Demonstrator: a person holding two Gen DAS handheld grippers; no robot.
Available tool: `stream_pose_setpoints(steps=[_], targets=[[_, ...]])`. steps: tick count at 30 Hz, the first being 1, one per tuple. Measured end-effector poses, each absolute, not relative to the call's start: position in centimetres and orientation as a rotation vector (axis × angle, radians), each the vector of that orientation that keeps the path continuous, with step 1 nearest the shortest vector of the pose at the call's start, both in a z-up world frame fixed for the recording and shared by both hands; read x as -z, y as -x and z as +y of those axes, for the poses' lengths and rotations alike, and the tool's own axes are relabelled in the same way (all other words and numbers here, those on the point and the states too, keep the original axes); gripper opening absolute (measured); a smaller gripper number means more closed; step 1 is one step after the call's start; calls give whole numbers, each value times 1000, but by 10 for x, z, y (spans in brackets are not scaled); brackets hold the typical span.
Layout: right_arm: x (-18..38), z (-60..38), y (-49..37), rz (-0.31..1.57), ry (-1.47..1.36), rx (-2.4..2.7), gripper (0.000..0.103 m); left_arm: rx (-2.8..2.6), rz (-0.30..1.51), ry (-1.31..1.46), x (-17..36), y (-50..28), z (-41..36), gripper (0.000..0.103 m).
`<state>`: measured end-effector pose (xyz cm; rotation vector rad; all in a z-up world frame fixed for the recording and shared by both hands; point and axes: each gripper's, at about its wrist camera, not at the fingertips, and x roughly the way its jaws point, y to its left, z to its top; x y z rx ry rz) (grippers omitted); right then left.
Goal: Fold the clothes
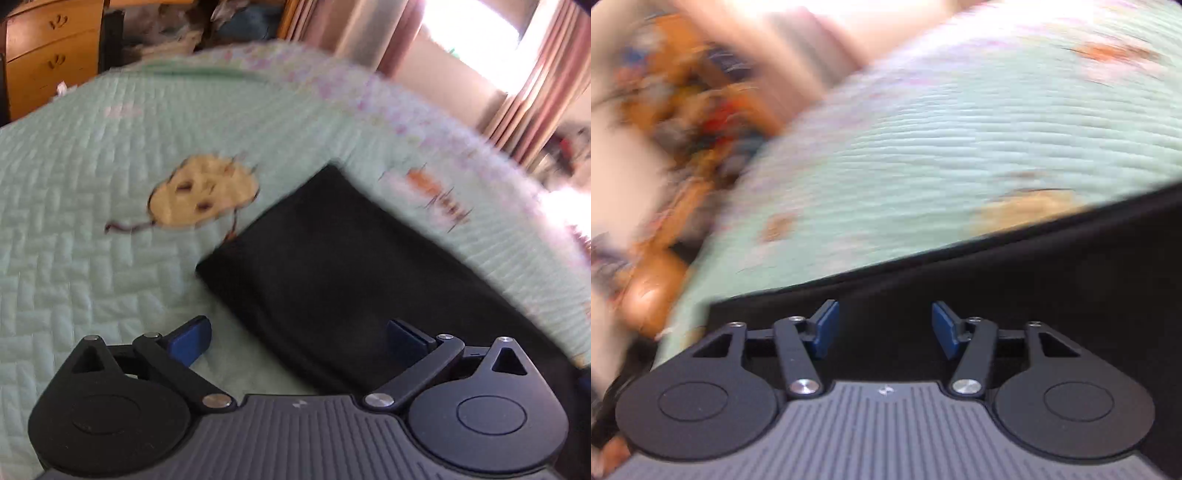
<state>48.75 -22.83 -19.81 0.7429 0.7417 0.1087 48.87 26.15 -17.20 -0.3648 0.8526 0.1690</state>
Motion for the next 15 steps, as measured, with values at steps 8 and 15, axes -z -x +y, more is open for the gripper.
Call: stream_pose_setpoints(steps=[8, 15], targets=[[187, -289, -443, 689, -765, 6, 36, -235, 811, 405, 164, -474, 265, 99], [171, -343, -347, 594, -719, 154, 36, -122, 669, 438, 104, -399, 247, 98]])
